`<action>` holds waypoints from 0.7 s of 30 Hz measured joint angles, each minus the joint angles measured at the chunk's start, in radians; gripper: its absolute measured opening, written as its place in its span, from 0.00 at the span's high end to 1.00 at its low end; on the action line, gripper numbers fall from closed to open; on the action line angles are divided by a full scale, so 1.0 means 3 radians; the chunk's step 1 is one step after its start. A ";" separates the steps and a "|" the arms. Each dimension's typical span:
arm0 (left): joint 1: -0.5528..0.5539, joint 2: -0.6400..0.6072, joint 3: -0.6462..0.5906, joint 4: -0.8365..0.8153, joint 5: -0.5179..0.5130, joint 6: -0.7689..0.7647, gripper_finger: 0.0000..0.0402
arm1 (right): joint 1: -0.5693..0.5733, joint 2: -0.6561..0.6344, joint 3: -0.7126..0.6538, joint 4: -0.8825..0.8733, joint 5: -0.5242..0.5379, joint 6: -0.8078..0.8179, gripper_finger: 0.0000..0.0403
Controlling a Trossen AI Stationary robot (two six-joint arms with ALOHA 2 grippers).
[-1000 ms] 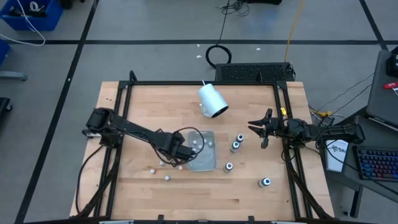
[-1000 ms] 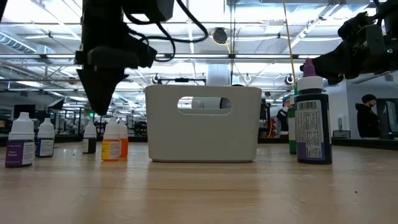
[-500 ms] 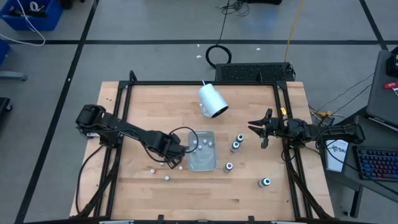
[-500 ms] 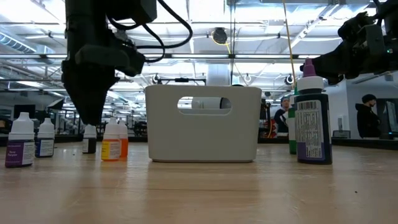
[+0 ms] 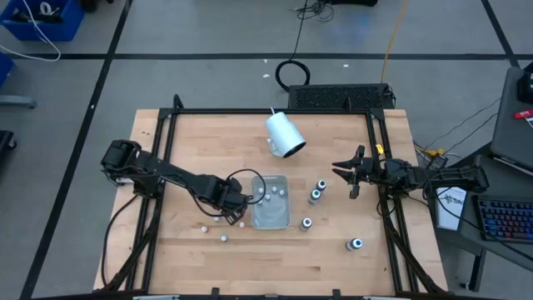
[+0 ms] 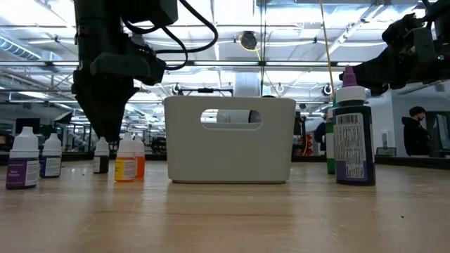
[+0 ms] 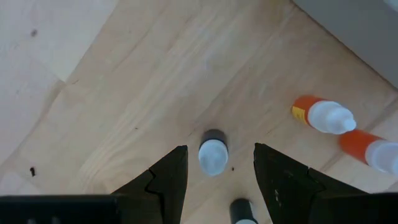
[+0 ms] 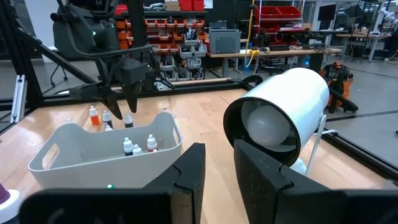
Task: Pick & Place food coloring
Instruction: Put the small black food coloring bottle into the gray bin
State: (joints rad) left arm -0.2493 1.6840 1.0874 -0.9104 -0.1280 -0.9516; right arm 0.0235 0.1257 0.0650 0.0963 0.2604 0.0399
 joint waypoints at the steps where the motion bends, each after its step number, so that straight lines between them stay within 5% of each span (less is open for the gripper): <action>1: 0.0000 0.0000 0.0000 -0.0001 -0.0001 0.0000 0.54 | -0.0001 0.0000 0.0000 0.0000 0.0000 0.0001 0.81; 21: 0.0023 0.0019 -0.0302 0.0247 0.0078 -0.0185 0.54 | -0.0001 0.0000 -0.0001 0.0000 0.0000 0.0001 0.81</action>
State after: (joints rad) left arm -0.2424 1.6897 0.9968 -0.8362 -0.1047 -1.0069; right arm 0.0231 0.1257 0.0647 0.0963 0.2604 0.0401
